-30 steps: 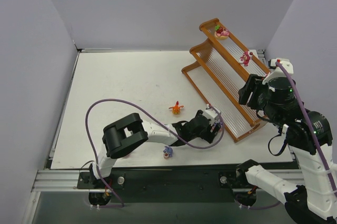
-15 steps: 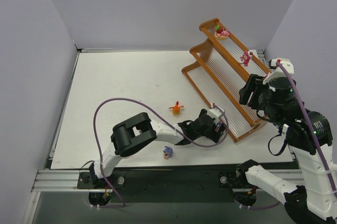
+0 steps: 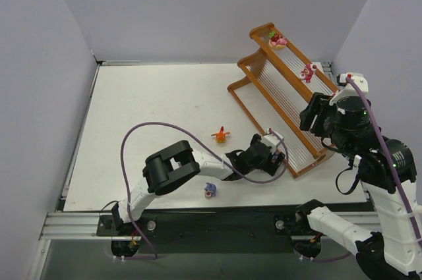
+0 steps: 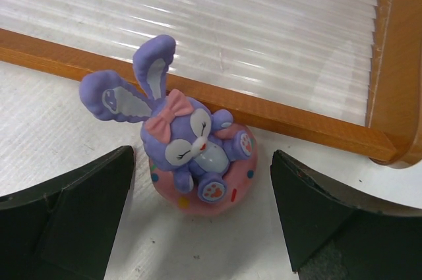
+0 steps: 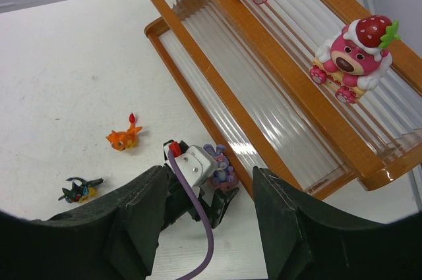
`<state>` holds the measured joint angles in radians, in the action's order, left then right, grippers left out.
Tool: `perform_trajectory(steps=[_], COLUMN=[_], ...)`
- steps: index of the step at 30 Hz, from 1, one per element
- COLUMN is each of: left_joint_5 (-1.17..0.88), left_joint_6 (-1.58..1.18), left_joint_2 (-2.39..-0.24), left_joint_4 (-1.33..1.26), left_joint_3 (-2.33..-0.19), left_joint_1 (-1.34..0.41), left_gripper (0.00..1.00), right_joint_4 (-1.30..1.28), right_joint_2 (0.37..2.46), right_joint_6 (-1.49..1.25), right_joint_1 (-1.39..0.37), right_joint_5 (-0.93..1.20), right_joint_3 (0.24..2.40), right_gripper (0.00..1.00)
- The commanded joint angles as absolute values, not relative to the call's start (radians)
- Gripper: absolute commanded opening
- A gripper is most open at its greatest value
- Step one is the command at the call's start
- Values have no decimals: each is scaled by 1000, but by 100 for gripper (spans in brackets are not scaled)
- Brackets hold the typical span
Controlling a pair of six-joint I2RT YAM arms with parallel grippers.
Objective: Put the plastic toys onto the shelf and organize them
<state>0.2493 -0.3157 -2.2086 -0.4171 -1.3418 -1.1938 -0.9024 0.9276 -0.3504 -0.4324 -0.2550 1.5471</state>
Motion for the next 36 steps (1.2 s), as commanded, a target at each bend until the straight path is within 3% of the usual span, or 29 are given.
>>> perform_trajectory(steps=[1,3,11,18,28,36], left_joint_5=[327,340,330,319,209,14], left_joint_6=[-285,-276,-259,-241,-186,-132], left_joint_2=[-2241,-2243,-2221,-2165,-2003,-1966], left_joint_4=[-420,-426,-468,-500,-560,-601], left_joint_3=[-1364,-1361,-1319,-1240,-1144,-1199], left_joint_1=[-1184,-1186,-1183,-1183,-1181,-1170], left_gripper=[94,91,48,20,11,10], right_joint_4=[-923,-925,-930,-930,-934,-937], right_joint_2=[937,939,948,948,954,956], right_joint_6=[-341,-342,-339,-337,-342,-347], right_joint_1=[-426,-426,-425,-425,-423,-423], right_joint_5=[-268,-267,-268,-279,-276,-279], right_joint_3=[1559,1560,1571,1574,1597,1605], right_gripper=[54,54,53,52,52,52])
